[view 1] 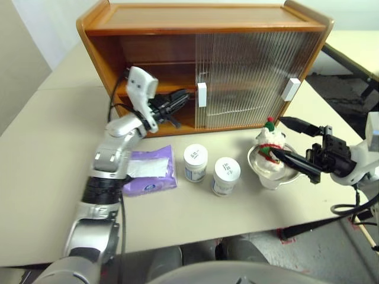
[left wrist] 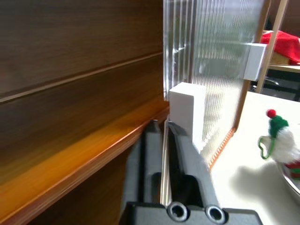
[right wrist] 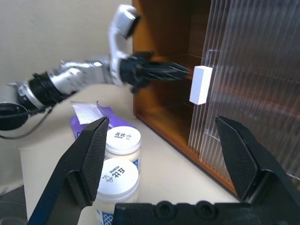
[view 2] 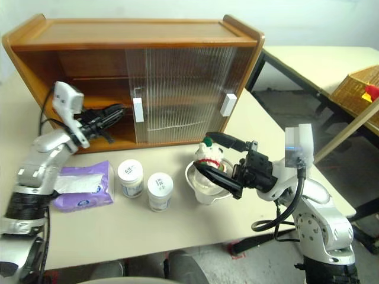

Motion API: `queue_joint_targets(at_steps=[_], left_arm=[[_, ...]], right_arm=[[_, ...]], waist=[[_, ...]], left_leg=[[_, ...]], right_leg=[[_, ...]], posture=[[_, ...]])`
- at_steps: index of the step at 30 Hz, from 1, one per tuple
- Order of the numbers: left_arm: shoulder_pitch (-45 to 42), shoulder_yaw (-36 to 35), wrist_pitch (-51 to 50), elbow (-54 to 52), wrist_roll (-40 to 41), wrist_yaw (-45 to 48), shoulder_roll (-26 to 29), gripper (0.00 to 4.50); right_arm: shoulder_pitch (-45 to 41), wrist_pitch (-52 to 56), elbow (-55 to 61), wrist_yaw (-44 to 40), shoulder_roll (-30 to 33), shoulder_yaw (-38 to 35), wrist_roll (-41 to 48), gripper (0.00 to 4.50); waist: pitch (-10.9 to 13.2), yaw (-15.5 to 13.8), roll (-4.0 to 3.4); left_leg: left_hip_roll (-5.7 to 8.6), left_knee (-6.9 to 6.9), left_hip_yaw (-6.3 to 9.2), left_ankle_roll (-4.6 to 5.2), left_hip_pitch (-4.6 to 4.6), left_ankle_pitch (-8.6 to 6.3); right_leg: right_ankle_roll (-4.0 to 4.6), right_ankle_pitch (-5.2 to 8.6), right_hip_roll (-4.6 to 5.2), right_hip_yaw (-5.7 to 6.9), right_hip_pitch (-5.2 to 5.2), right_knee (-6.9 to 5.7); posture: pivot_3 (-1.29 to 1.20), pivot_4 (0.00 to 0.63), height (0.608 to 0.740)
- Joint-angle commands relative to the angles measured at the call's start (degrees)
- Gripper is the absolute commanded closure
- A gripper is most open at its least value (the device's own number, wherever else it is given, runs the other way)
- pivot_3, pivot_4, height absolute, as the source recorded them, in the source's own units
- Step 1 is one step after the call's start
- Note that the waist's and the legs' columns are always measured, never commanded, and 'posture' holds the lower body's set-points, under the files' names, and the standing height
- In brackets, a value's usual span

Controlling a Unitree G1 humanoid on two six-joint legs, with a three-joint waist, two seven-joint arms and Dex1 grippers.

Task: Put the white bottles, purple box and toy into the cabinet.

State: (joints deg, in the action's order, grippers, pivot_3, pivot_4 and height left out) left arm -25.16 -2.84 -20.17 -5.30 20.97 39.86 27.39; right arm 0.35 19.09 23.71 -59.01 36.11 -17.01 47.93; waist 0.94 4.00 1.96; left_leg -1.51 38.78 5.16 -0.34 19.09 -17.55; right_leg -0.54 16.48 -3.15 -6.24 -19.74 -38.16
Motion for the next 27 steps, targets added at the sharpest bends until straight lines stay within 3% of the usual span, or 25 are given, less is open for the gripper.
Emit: queue_joint_targets(at_steps=[1,8,12,16,19,24,27], left_arm=[[4.04,-2.88,-9.02,-8.57,5.86,3.81,6.00,2.47],[10.70,-15.75,-34.54,-20.89,20.10,3.73,23.42,0.03],[15.48,-21.32,-43.34,-20.48,24.54,5.58,30.39,0.03],[21.19,-19.39,-41.05,-16.00,20.92,8.03,33.83,0.03],[22.51,-17.65,-41.55,-12.87,20.20,7.30,32.61,0.03],[25.13,-21.53,-49.12,-14.15,23.52,2.73,28.83,0.03],[21.54,-24.10,-55.60,-14.41,28.44,-2.49,20.89,0.03]], right_arm=[[-0.67,0.32,-1.16,-1.19,0.67,0.15,0.38,0.00],[-3.98,3.07,-1.73,-3.59,3.15,3.44,-0.04,0.00],[-6.39,4.13,-2.11,-2.69,2.69,4.81,-0.06,0.00],[-7.18,4.06,-2.40,-2.78,2.13,6.14,-0.74,0.00],[-6.73,3.58,-2.46,-3.16,1.95,6.21,-1.25,0.00],[-3.96,2.60,-1.51,-3.37,2.11,4.84,-1.52,0.00],[-2.51,2.45,-0.40,-2.77,1.90,4.79,-1.35,0.00]], waist=[[-0.02,0.11,-0.03],[-0.21,-0.18,-0.11],[-0.48,-0.44,-0.46],[-0.57,-0.90,-0.59],[-0.66,-1.13,-0.72],[-0.89,-0.84,-0.64],[-0.96,-0.76,-0.73]], left_leg=[[0.00,-0.01,-0.01,0.00,0.02,-0.02],[-0.05,0.01,0.00,-0.02,0.48,-0.01],[-0.08,-0.01,0.02,-0.02,0.45,-0.02],[-0.23,-0.04,0.17,-0.03,0.43,-0.02],[-0.41,-0.10,0.35,-0.03,0.36,-0.03],[-0.70,-0.10,0.11,-0.10,0.72,-0.05],[-0.69,-0.09,-0.16,-0.17,0.70,-0.01]], right_leg=[[0.05,0.00,0.00,0.00,-0.04,0.00],[0.55,0.16,0.00,0.00,-0.58,-0.13],[0.63,0.15,0.01,-0.07,-0.64,-0.15],[0.83,0.05,-0.01,-0.52,-0.77,-0.17],[0.97,-0.03,-0.03,-0.57,-1.09,-0.18],[1.29,-0.31,-0.14,-0.60,-1.32,-0.19],[1.37,-0.39,-0.17,-0.62,-1.35,-0.20]], posture=[[-0.13,0.000,0.740],[-0.09,0.000,0.740],[-0.09,0.000,0.740],[-0.08,0.000,0.740],[-0.10,0.000,0.740],[-0.12,0.000,0.740],[-0.12,0.000,0.740]])
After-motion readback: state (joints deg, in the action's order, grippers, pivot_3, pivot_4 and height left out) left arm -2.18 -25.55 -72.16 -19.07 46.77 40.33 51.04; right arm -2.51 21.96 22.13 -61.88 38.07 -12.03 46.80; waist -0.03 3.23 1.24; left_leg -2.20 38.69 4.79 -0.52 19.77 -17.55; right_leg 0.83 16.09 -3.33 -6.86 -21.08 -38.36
